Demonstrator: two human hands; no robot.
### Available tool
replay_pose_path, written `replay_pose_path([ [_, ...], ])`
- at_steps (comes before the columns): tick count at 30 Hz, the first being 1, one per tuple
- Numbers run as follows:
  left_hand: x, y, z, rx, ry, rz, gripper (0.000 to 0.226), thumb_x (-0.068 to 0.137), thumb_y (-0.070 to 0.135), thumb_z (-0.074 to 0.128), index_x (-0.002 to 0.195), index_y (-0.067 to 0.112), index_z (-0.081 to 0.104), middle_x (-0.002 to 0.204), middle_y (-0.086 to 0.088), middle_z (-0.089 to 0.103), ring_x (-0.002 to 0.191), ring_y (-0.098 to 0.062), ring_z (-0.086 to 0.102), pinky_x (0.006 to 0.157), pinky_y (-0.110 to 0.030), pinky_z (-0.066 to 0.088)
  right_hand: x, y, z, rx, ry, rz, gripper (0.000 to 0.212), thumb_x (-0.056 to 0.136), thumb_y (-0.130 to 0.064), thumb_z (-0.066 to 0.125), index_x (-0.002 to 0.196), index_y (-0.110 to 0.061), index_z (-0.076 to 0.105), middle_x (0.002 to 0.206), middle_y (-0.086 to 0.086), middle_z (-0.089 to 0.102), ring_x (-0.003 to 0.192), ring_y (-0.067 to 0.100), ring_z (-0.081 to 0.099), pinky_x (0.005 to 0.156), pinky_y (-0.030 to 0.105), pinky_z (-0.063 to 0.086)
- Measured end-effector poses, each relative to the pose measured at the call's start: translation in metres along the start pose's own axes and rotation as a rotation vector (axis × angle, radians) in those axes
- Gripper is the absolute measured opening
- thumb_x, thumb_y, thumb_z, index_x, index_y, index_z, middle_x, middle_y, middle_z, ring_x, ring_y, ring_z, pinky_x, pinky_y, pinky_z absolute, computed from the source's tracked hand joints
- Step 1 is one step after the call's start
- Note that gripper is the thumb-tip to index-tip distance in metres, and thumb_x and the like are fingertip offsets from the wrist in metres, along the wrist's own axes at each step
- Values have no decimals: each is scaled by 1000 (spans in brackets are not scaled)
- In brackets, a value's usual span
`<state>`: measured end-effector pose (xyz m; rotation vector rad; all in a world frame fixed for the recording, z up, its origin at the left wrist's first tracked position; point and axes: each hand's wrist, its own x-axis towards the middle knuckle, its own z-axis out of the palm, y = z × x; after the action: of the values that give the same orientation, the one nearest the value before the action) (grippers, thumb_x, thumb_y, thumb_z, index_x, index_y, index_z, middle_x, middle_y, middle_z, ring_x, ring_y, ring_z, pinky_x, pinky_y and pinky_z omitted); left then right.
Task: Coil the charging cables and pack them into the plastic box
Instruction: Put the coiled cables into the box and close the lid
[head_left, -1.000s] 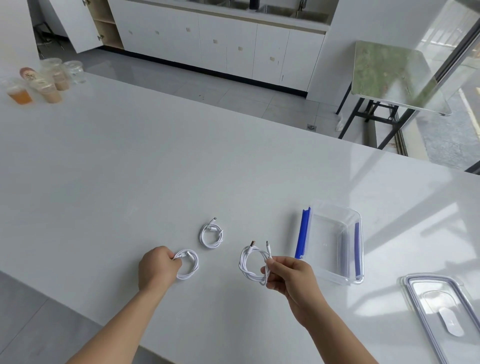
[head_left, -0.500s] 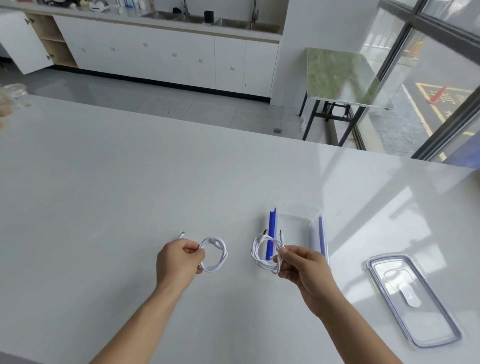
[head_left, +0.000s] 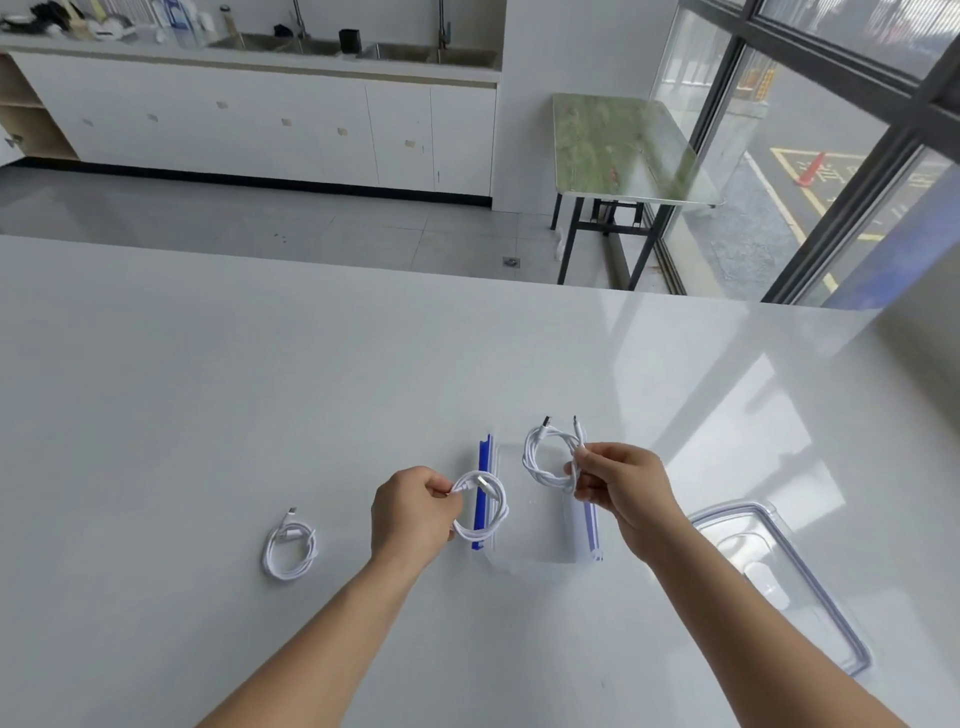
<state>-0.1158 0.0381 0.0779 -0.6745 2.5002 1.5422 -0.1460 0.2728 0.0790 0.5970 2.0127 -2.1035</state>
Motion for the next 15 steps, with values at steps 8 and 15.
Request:
replay_pose_path([
  [8,7,2,20,20,-12,-36,10,77,9,70,73,18,69,71,0,72,60,-26,73,64,-43,64,59,-7,18,-814,-40,-143,23,88,-18,63,69,-10,72,64,4,74,58,25,66,66,38,58],
  [15,9,1,23,19,-17,-43,9,77,8,71,74,15,70,71,-1,72,64,-26,73,62,-42,64,90,7,50,-1363,-99,-204,14,92,-22,61,94,-10,69,91,12,73,81,35,67,65,34,53],
])
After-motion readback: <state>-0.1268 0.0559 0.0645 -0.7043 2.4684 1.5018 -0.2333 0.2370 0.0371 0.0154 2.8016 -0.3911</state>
